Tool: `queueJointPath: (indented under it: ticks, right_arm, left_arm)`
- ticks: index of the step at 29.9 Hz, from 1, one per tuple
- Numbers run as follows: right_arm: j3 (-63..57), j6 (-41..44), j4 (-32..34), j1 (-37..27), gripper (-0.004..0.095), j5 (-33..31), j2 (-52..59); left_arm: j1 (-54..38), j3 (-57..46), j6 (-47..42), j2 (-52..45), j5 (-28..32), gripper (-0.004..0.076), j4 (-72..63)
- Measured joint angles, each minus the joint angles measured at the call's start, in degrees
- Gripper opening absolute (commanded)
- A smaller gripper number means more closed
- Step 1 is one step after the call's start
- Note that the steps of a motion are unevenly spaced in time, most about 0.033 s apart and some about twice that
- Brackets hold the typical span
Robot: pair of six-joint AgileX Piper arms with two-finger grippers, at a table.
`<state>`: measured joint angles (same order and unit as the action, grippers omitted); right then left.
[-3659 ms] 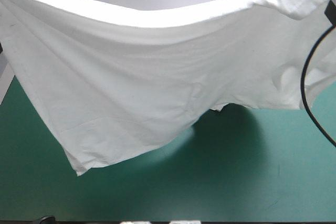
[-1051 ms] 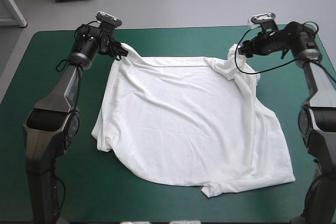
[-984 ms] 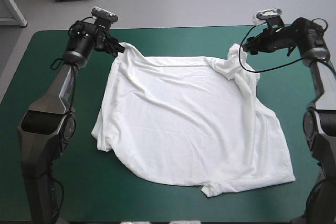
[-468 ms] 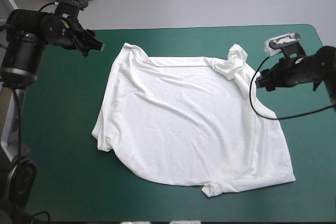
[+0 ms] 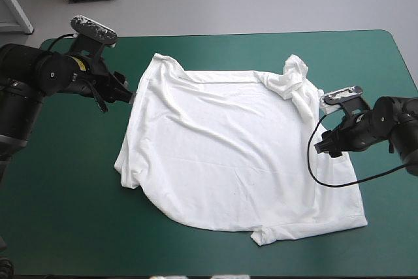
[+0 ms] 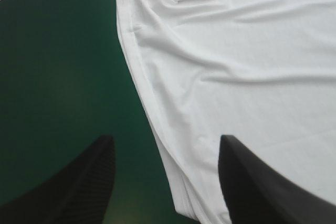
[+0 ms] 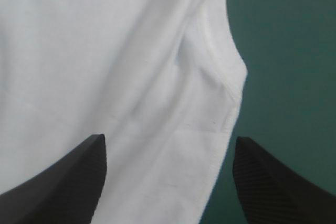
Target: Fold the cloth
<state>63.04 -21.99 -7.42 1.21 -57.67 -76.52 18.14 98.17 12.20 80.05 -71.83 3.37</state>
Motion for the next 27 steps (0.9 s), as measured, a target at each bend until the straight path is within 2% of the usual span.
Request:
queueJointPath:
  ticks: [5,25,27]
  right_arm:
    - [0.0,2.2,4.7,0.0,0.0648,0.1,-2.7]
    - [0.2,4.8,7.0,0.0,0.0647,4.3,-19.2]
    - [0.3,5.5,7.4,0.0,0.0601,4.1,-19.6]
  left_arm:
    - [1.9,-0.2,0.0,-0.2,0.0,0.0429,0.0]
    - [2.2,-0.2,0.0,-0.2,0.0,0.0429,0.0]
    - [2.2,-0.2,0.0,-0.2,0.0,0.0429,0.0]
